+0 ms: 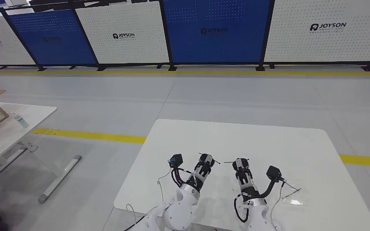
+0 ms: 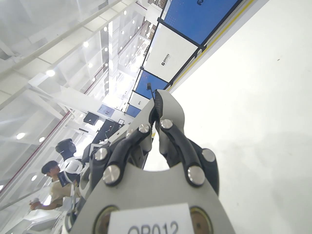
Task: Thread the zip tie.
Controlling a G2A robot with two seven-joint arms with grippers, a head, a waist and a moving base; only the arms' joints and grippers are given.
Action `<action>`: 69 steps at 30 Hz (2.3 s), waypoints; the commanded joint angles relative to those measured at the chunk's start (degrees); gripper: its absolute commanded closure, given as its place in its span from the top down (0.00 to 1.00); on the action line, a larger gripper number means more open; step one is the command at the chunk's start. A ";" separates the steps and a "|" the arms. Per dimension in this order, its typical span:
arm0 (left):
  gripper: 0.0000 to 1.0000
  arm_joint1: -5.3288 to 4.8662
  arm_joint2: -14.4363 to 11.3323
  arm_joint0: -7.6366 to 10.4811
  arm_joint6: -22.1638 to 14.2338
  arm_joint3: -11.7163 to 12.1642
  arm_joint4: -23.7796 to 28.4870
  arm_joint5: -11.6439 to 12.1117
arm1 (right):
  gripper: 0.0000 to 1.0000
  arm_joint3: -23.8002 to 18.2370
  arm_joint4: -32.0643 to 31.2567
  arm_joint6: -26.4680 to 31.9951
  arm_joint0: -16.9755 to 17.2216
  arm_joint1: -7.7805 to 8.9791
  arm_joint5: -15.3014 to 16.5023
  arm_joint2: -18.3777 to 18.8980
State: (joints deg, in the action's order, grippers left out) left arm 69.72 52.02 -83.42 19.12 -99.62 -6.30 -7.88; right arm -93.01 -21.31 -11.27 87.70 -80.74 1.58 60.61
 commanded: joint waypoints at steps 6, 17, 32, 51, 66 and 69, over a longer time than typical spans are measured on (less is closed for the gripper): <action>0.00 0.00 0.00 0.00 0.00 0.00 0.00 0.00 | 0.00 0.37 -0.15 1.83 -0.57 -0.08 -0.79 -0.23; 0.00 0.16 0.65 -0.16 -0.54 0.47 -0.11 0.39 | 0.00 0.96 -1.16 0.34 -0.43 -0.44 -0.22 -0.55; 0.00 0.34 0.75 -0.46 -0.83 0.31 -0.78 0.36 | 0.00 1.03 -0.75 1.76 -0.51 -0.56 0.47 -0.40; 0.00 0.34 0.75 -0.46 -0.83 0.31 -0.78 0.36 | 0.00 1.94 -2.03 1.26 -1.49 -1.24 -0.67 -1.16; 0.00 0.34 0.75 -0.46 -0.83 0.31 -0.78 0.36 | 0.00 2.08 -2.64 0.64 -1.36 -1.35 -0.25 -1.04; 0.00 0.34 0.75 -0.46 -0.83 0.31 -0.78 0.36 | 0.00 2.25 -2.52 1.66 -1.46 -1.35 -0.32 -0.81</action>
State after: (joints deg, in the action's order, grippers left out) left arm 70.05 52.77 -83.88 18.29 -99.31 -7.08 -7.52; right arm -90.85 -23.84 -9.99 86.29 -82.09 1.24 59.75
